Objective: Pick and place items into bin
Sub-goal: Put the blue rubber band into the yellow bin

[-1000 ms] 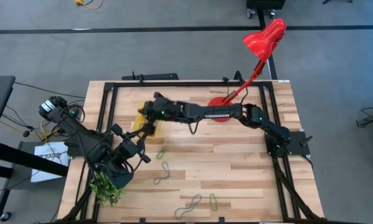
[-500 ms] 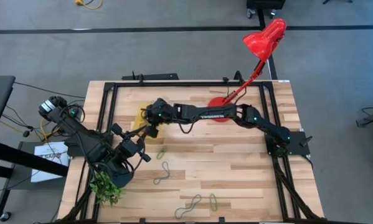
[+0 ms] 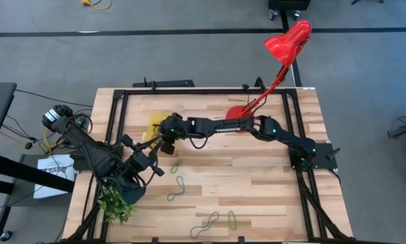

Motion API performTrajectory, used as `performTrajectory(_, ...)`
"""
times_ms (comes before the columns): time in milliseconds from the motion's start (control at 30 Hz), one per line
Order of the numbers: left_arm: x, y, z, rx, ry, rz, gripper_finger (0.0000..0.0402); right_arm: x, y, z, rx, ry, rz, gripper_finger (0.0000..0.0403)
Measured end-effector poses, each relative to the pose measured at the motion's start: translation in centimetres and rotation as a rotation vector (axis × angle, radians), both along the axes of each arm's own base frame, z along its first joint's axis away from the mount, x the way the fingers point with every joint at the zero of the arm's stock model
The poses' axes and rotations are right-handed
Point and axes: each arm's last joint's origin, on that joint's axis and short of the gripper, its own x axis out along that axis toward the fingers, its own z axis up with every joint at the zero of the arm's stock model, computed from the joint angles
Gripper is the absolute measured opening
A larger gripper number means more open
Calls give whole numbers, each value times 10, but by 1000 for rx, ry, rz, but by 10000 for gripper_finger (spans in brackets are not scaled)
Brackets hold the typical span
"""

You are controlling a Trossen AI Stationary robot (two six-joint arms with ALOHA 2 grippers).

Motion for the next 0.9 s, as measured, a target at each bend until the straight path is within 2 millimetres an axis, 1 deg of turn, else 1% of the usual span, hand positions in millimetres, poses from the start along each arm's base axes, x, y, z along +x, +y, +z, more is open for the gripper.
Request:
performTrajectory(67, 0, 0, 0, 0, 0, 0, 62, -4, 11, 9, 27, 31, 45, 106)
performTrajectory(133, 0, 0, 0, 0, 1, 0, 62, -17, 24, 21, 65, 128, 102, 108)
performTrajectory(200, 0, 0, 0, 0, 0, 0, 62, -25, 40, 27, 81, 197, 141, 108)
performTrajectory(267, 0, 0, 0, 0, 0, 0, 62, -38, 59, 31, 85, 309, 171, 107)
performTrajectory(400, 0, 0, 0, -1, -1, 0, 62, -50, 107, 32, 116, 384, 212, 108)
performTrajectory(433, 0, 0, 0, -3, -3, 0, 62, -51, 119, 31, 117, 389, 222, 108)
performTrajectory(500, 0, 0, 0, -7, -7, -1, 62, -50, 144, 18, 96, 386, 237, 107)
performTrajectory(600, 1, -1, 1, -14, -8, -7, 62, -51, 171, -1, 14, 393, 231, 107)
performTrajectory(733, 2, -1, 2, -18, -22, 1, 62, -52, 190, -14, -76, 377, 202, 107)
performTrajectory(833, 3, -2, 3, -17, -22, 2, 62, -54, 198, -23, -65, 397, 196, 107)
performTrajectory(900, 3, -3, 4, -15, -20, 1, 62, -56, 202, -24, -38, 401, 177, 107)
